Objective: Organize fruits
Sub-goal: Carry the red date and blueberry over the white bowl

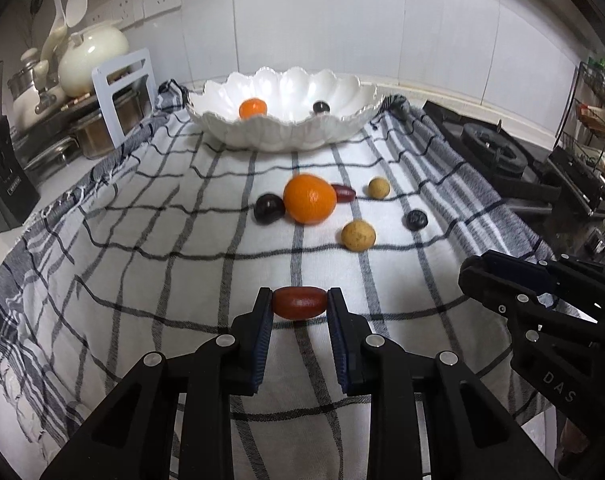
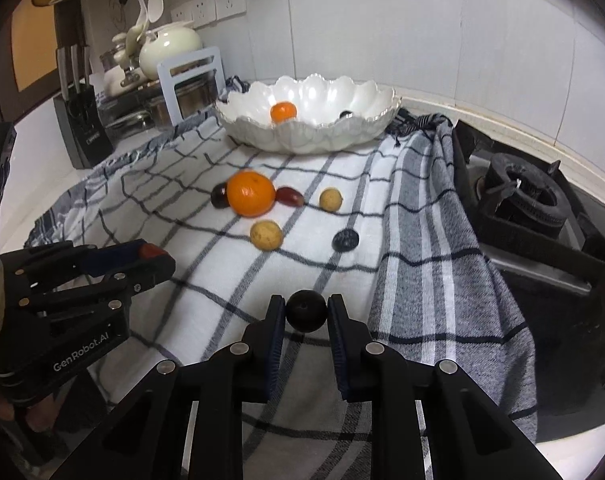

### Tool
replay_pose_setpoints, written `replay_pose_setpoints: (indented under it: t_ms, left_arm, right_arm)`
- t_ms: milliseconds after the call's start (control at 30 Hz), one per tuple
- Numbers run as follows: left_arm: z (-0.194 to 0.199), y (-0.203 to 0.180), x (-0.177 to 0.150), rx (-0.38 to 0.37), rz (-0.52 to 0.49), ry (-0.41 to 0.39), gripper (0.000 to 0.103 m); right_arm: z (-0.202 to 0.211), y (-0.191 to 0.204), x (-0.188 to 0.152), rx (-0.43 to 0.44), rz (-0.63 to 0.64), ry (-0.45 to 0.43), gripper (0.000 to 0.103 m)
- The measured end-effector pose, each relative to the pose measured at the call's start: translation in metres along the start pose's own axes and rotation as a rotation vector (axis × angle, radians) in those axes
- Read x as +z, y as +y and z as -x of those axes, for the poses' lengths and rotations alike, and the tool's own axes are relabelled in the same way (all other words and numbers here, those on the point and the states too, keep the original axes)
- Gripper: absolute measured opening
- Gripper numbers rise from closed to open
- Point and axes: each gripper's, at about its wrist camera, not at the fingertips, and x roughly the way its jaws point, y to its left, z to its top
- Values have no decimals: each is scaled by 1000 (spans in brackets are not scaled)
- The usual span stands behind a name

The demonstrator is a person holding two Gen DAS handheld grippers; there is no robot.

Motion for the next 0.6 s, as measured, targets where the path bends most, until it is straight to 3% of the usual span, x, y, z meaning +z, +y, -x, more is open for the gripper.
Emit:
replay_pose_setpoints:
  t_ms: [600]
  left_arm:
    - [38, 14, 28, -6, -4, -130, 27]
  right_arm:
    - [35, 10, 34, -17, 5, -140, 23]
